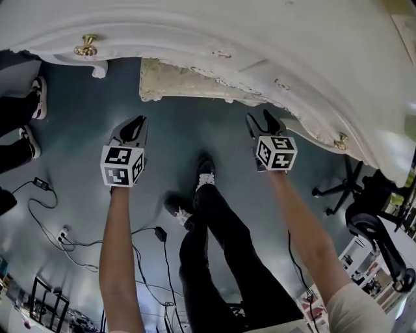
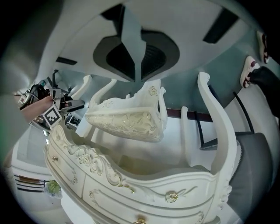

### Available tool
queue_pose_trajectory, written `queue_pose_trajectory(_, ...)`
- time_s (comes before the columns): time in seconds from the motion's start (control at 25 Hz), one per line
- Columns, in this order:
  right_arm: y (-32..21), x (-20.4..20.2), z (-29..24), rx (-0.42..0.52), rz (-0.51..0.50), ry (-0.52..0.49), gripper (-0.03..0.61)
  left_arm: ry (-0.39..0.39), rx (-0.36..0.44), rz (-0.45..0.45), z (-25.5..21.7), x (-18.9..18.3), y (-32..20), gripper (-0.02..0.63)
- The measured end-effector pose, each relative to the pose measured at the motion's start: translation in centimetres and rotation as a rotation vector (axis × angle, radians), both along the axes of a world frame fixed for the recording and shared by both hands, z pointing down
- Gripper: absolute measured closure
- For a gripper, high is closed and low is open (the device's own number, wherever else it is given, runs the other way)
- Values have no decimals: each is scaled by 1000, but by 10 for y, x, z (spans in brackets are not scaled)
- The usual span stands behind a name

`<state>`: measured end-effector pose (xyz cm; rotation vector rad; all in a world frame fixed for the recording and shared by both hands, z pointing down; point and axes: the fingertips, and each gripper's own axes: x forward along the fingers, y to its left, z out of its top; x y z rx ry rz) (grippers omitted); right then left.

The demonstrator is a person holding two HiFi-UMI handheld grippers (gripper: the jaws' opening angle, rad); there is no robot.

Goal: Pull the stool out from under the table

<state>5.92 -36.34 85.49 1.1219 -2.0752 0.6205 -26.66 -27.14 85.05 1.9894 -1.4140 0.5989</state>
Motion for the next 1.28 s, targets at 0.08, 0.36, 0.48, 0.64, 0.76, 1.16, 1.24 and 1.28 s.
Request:
queue_pose_trajectory(0.08, -13, 0, 8, 13, -3, -2, 317, -21, 4, 18, 9, -6, -12, 515)
queue_pose_trajectory(0.36, -28, 7, 23, 10, -39, 40, 303, -115, -22, 94, 37, -4, -40, 298)
queue_pose_trajectory(0.48, -34, 1, 28, 0, -67, 60, 295, -140, -4, 109, 42, -3, -60, 258)
queue_pose_trajectory(0.64, -37, -2, 36, -31, -73, 85, 295, -168, -8, 156, 48, 9, -76, 255)
queue_pose_trajectory(0.76, -45, -6, 38, -35, -92, 113, 295, -218, -1, 224, 45, 18, -82, 255)
queue_pose_trajectory(1.16, -47, -9, 41, -41, 14, 119, 295, -189, 8, 150, 55, 20, -93, 273)
queue_pose_trajectory(1.24, -48, -8, 41, -43, 12, 117, 295, -188, 11, 144, 52, 20, -93, 278)
queue_pose_trajectory(1.28, -47, -8, 41, -42, 11, 115, 295, -186, 10, 142, 52, 20, -93, 278)
